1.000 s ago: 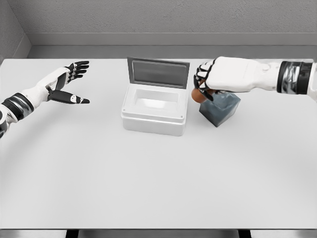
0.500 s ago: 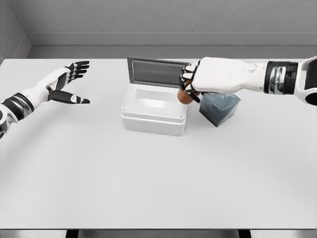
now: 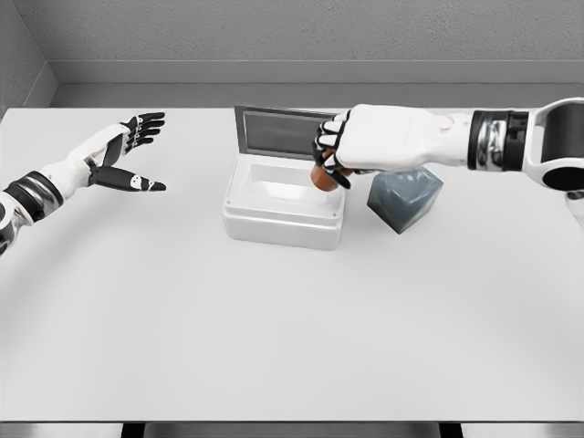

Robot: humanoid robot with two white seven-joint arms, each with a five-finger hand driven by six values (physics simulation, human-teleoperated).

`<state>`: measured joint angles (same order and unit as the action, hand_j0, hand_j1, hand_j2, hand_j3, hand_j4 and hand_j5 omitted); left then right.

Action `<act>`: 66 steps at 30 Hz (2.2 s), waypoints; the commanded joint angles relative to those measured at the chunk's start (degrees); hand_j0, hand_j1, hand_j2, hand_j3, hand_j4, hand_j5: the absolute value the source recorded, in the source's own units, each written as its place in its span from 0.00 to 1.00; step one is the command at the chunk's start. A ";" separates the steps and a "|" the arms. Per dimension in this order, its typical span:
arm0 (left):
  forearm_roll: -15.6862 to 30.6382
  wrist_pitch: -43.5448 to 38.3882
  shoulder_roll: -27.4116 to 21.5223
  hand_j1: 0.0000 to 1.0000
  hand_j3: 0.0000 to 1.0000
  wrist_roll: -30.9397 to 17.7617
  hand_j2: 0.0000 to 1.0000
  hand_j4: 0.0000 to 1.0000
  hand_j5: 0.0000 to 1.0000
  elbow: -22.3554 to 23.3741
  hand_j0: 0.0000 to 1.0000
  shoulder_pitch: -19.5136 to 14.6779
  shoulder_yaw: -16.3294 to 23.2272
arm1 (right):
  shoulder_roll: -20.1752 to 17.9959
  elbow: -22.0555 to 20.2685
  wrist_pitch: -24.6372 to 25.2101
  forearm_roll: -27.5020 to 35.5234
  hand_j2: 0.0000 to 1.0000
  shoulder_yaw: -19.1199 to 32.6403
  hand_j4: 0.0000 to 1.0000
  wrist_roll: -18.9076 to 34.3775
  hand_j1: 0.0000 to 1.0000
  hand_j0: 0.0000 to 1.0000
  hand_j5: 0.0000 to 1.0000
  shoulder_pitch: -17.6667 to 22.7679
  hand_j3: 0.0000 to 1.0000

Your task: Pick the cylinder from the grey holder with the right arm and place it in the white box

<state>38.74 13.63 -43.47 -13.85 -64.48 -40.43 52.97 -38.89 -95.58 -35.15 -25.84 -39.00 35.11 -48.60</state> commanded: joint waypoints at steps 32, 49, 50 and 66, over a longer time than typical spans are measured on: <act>0.20 -0.01 -0.03 1.00 1.00 -0.04 1.00 1.00 1.00 -0.03 1.00 0.09 -0.06 | -0.31 -1.37 0.15 -2.46 1.00 -0.72 1.00 -0.11 1.00 1.00 1.00 1.23 1.00; 0.99 -10.20 7.96 1.00 1.00 -4.35 1.00 1.00 1.00 0.76 1.00 -7.73 -0.76 | -18.33 -4.88 0.15 6.07 1.00 12.81 1.00 -0.11 1.00 1.00 1.00 12.39 1.00; 0.99 -10.29 8.32 1.00 1.00 -4.35 1.00 1.00 1.00 1.11 1.00 -7.82 -0.76 | -18.33 -4.88 0.15 6.07 1.00 12.73 1.00 -0.11 1.00 1.00 1.00 12.39 1.00; -2.09 -9.94 17.37 1.00 1.00 -4.43 1.00 1.00 1.00 8.06 1.00 -10.28 -3.75 | -18.41 -4.88 0.15 5.98 1.00 14.31 1.00 -0.11 1.00 1.00 1.00 13.36 1.00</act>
<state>37.12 3.73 -26.92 -18.28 -56.87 -50.71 49.50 -57.27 -100.46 -35.16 -20.10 -25.18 35.03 -35.24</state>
